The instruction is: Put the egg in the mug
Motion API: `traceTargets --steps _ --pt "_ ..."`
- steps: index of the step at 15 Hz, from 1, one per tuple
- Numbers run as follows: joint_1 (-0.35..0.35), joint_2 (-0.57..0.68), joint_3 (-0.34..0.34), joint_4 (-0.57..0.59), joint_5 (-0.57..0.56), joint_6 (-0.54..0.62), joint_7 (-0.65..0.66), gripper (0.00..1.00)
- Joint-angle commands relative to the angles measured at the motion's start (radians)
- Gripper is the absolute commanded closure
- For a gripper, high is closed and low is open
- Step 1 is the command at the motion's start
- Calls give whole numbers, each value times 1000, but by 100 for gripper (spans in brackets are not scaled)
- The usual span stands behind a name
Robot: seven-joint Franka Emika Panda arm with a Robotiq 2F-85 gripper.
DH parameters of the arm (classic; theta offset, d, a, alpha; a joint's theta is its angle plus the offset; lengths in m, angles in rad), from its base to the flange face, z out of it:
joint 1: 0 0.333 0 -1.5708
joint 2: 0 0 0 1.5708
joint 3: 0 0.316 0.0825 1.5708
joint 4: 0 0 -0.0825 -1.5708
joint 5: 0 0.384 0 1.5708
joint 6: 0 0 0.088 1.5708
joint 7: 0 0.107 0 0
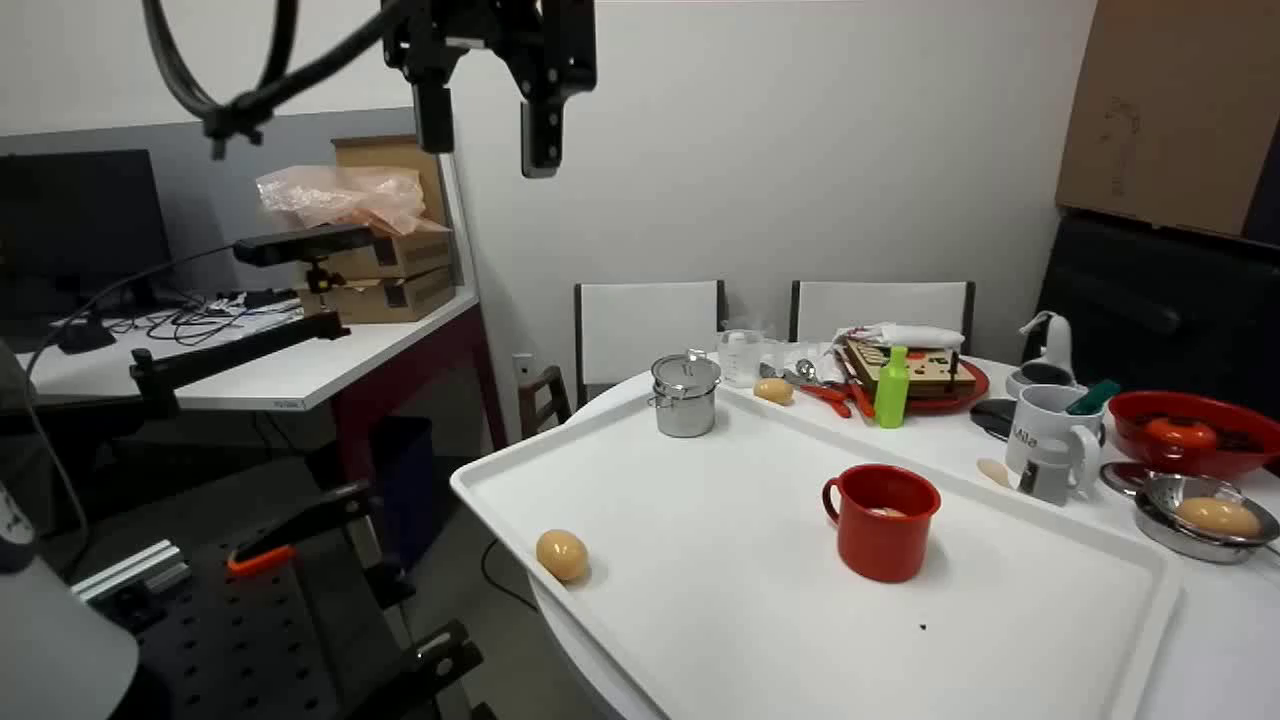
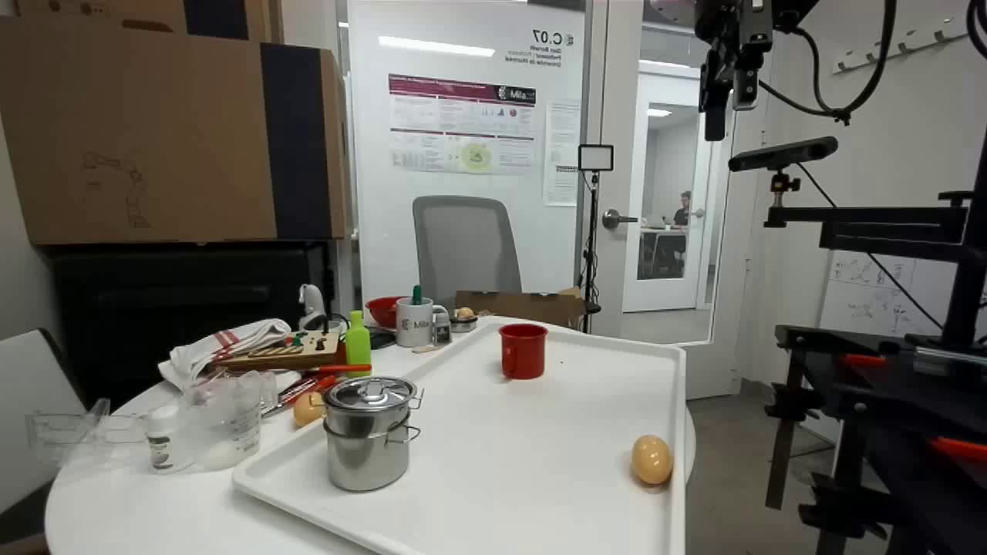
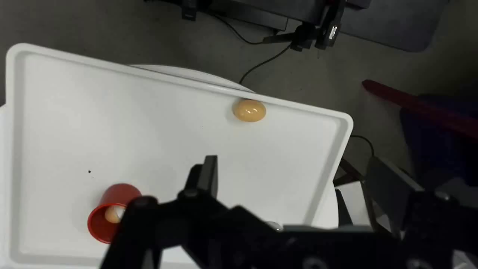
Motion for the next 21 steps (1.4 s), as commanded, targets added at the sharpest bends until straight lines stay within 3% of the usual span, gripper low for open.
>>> traceTargets --steps 1,13,17,19,20,21 --pt "-14 2 14 1 10 -2 -8 0" --pt "-12 14 27 4 12 11 -3 0" --pt "-8 19 30 6 13 12 -4 15" --pt "-8 23 32 7 13 13 -4 15" --pt "-8 23 32 7 13 13 -4 21" --pt "-7 26 33 8 14 13 -5 19"
